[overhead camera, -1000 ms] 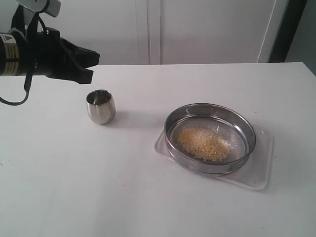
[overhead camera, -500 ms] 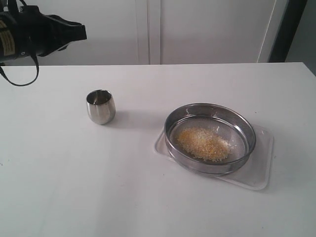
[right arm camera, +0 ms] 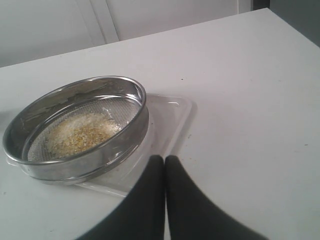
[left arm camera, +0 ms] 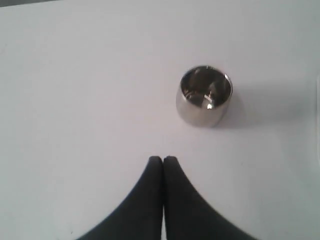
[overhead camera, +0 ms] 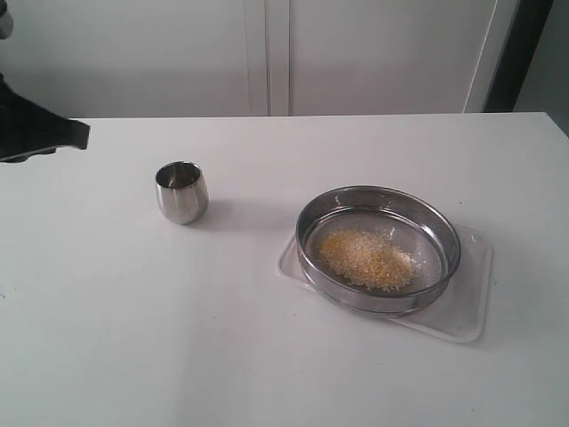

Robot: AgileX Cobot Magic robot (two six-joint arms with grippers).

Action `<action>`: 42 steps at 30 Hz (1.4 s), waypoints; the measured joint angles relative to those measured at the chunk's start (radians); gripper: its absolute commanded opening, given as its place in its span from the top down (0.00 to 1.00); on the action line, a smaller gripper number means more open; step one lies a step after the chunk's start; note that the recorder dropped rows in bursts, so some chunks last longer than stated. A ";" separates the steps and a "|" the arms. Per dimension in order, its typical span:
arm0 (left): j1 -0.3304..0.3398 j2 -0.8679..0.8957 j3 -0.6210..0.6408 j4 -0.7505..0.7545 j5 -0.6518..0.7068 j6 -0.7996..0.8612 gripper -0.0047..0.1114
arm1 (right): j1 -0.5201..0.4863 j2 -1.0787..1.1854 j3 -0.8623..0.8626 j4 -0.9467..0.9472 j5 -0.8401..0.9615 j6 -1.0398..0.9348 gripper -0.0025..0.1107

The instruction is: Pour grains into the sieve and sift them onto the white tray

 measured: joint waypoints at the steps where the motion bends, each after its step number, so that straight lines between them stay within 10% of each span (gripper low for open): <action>1: 0.000 -0.025 0.000 -0.013 0.035 0.032 0.96 | 0.000 0.000 0.000 0.000 0.000 0.000 0.98; 8: -0.002 -0.175 0.000 -0.171 0.126 0.324 0.96 | 0.000 0.000 0.000 0.000 0.000 0.000 0.98; 18: -0.002 -0.228 0.004 -0.156 0.231 0.331 0.96 | 0.000 0.000 0.000 0.000 0.000 0.007 0.98; 34: 0.297 -0.553 0.336 -0.190 0.244 0.320 0.96 | 0.000 0.000 0.000 0.000 0.000 0.009 0.98; 42: 0.320 -0.776 0.509 -0.182 0.244 0.320 0.96 | 0.000 0.000 0.000 0.000 0.000 0.009 0.98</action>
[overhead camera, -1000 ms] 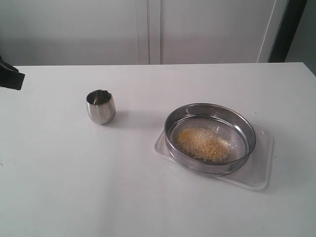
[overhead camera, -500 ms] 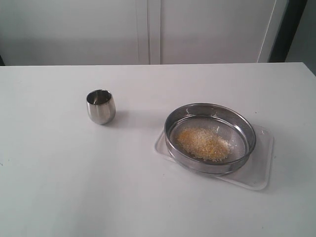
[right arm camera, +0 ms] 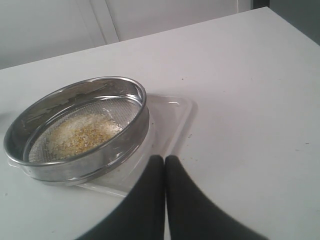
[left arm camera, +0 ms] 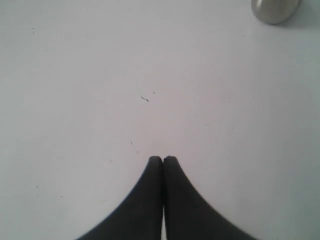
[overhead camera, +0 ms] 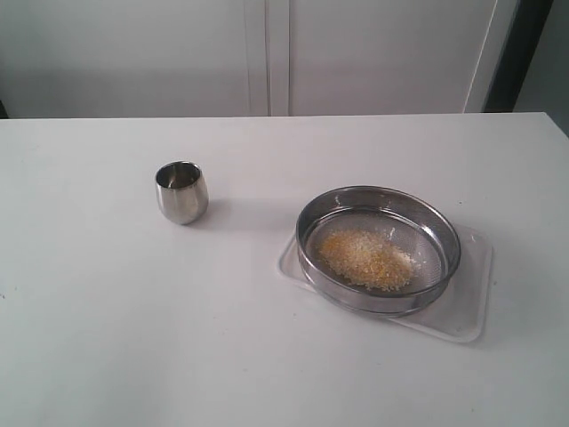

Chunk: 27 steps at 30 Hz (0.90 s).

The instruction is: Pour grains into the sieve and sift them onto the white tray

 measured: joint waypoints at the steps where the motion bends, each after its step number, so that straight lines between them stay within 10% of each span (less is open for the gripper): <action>1: 0.000 -0.024 0.016 0.002 0.000 0.000 0.96 | 0.000 0.000 0.000 0.000 0.000 0.000 0.98; 27: 0.082 -0.429 0.374 0.042 -0.181 0.000 0.96 | 0.000 0.000 0.000 0.000 0.000 0.002 0.98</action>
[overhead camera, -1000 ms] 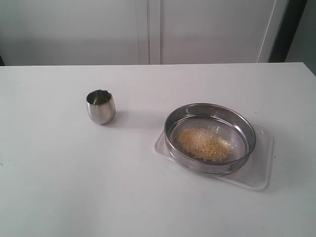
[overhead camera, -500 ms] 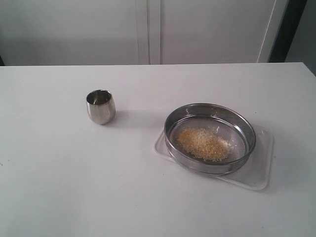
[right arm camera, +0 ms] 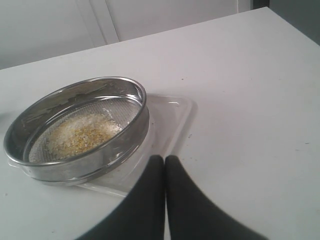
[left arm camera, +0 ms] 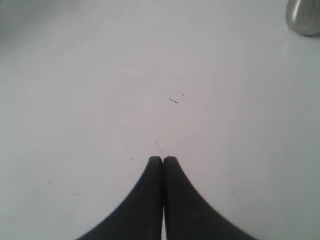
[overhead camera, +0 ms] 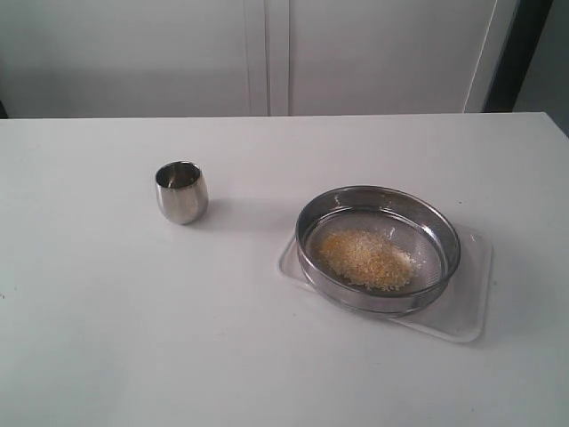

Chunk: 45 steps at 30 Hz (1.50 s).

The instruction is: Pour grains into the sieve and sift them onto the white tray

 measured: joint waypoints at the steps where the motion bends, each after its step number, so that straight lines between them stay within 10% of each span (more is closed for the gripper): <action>1: 0.000 0.000 0.006 0.000 0.000 0.000 0.96 | 0.000 0.000 0.000 0.000 0.000 0.000 0.98; 45: 0.000 0.000 0.085 -0.109 -0.062 0.095 0.96 | 0.000 0.000 0.000 0.000 0.000 0.000 0.98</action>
